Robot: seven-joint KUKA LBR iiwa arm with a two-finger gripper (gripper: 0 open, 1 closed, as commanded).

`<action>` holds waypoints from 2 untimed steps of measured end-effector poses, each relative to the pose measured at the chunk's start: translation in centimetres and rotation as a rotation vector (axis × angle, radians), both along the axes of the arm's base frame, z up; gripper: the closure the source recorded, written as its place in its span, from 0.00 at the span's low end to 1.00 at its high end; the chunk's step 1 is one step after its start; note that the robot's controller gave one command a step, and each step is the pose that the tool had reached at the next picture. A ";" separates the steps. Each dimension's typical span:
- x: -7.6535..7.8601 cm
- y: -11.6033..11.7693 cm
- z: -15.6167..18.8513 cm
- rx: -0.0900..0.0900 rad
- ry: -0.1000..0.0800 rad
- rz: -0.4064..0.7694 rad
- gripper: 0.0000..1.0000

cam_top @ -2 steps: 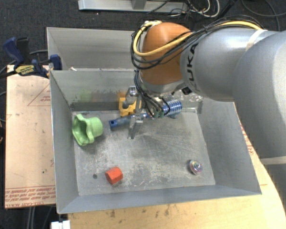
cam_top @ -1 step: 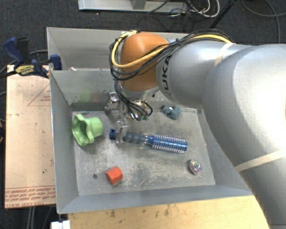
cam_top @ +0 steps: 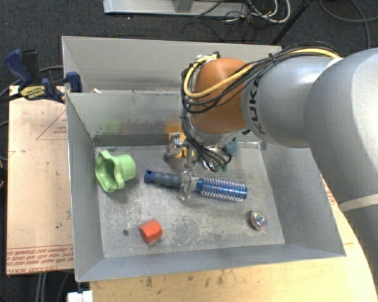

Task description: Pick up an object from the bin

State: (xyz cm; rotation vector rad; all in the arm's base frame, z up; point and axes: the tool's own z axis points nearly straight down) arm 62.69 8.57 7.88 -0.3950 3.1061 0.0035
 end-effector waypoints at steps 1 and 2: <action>0.1 0.2 0.1 0.000 0.002 0.003 1.00; 0.1 -0.1 13.7 -0.003 -0.001 0.189 1.00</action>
Offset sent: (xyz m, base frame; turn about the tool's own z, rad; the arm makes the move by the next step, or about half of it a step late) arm 0.0000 0.0000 0.0000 0.0000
